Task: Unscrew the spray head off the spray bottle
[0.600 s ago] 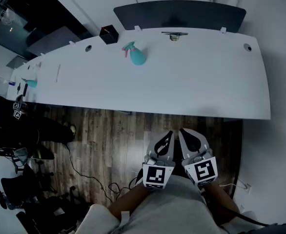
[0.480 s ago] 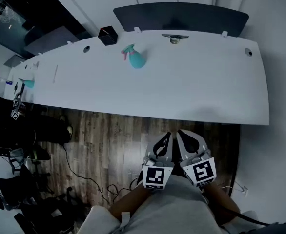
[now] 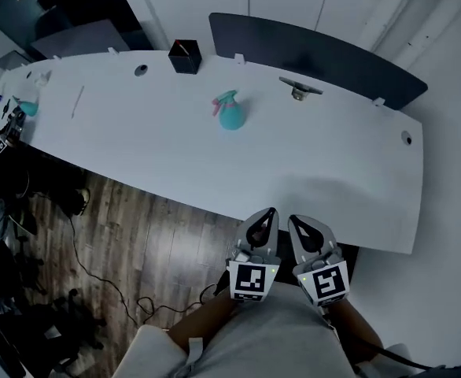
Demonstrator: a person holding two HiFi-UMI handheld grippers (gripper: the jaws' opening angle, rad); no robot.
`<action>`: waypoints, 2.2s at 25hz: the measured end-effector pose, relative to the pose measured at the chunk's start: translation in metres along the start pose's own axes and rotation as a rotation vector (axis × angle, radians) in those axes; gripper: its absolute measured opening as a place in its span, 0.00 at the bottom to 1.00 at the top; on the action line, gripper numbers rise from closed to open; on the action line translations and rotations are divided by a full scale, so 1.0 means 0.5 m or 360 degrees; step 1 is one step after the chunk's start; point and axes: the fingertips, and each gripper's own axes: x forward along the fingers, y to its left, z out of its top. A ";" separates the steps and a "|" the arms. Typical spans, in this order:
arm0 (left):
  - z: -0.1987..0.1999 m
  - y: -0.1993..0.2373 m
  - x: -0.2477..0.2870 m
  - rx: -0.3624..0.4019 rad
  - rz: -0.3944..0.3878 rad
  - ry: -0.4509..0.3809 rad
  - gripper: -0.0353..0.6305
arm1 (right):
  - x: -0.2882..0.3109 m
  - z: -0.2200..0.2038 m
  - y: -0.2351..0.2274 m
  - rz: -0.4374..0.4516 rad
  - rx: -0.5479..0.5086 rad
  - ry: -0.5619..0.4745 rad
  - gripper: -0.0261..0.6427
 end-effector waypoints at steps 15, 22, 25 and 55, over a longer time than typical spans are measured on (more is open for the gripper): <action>0.033 0.114 0.207 -0.0051 0.0309 0.0149 0.06 | 0.162 0.042 -0.147 0.0363 -0.0063 0.0019 0.04; 0.001 0.197 0.242 -0.0016 0.0544 0.0321 0.06 | 0.218 0.033 -0.202 0.0422 -0.0005 0.0018 0.04; -0.023 0.248 0.266 0.0008 0.0597 0.0391 0.06 | 0.238 0.024 -0.209 0.0382 0.0063 0.0057 0.04; -0.186 0.528 0.516 0.0206 0.0506 0.0579 0.71 | 0.431 -0.017 -0.178 0.0142 0.0185 0.0301 0.04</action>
